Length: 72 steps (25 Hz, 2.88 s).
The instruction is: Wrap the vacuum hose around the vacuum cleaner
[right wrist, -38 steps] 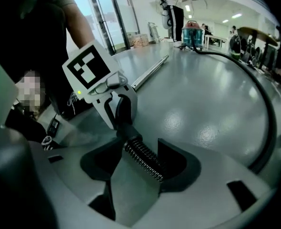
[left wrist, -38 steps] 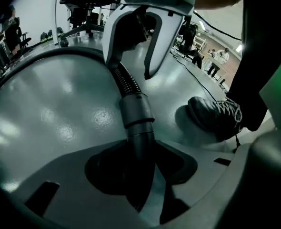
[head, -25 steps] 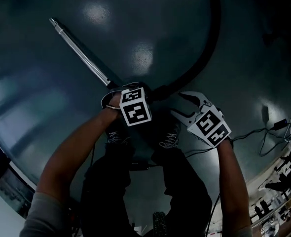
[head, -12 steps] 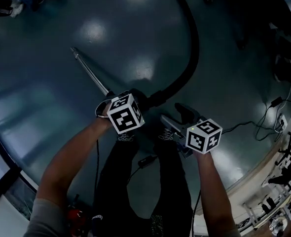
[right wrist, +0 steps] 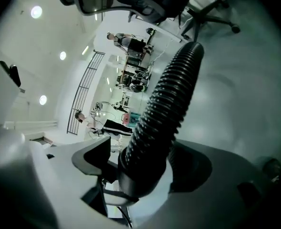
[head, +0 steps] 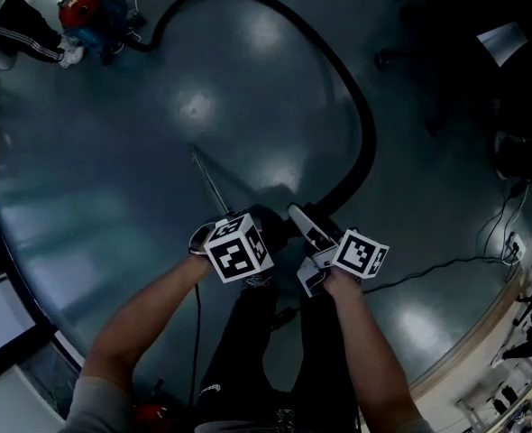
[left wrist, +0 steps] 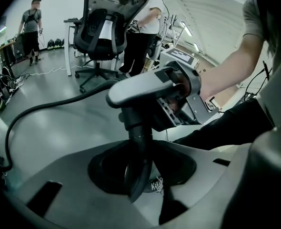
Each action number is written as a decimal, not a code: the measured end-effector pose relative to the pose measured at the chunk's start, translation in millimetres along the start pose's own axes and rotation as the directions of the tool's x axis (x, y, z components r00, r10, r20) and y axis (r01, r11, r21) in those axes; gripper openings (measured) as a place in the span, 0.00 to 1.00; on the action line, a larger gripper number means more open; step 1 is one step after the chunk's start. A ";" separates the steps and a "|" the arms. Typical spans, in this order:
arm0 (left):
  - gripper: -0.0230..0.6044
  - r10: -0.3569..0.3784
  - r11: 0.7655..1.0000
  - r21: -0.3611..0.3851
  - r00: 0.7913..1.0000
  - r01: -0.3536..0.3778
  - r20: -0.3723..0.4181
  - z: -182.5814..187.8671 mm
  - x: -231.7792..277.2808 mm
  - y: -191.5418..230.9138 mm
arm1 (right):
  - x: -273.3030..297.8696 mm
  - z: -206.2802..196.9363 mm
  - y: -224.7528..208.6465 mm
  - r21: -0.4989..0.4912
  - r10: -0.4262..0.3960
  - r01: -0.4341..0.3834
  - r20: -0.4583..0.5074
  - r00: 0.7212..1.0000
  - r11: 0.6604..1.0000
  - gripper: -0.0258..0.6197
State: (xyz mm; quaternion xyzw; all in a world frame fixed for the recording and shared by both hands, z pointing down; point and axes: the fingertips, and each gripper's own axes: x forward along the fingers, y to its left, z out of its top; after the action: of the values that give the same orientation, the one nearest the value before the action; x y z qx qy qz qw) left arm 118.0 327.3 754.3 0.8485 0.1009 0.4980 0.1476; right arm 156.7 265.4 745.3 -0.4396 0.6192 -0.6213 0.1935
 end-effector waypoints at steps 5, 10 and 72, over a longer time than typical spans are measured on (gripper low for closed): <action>0.29 0.046 0.999 -0.009 0.996 -0.045 0.077 23.3 -71.8 -19.5 | -5.6 8.8 85.0 -0.079 0.061 -0.064 -0.035 0.998 0.995 0.60; 0.27 0.103 0.993 0.053 0.989 -0.110 0.107 49.2 -143.3 -42.9 | -21.1 14.0 161.5 0.016 0.093 -0.093 -0.027 0.995 0.996 0.39; 0.25 0.423 0.868 0.146 0.860 -0.475 0.285 75.4 -372.1 -109.3 | -113.6 -47.3 445.7 -0.969 -0.506 -0.245 -0.228 0.832 0.033 0.42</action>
State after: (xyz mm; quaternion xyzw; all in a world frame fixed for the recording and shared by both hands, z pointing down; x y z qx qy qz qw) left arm 1.5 299.8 377.8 0.9137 -0.0673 0.3971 -0.0531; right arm 45.2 312.2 298.9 -0.3166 0.8490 -0.1256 -0.4040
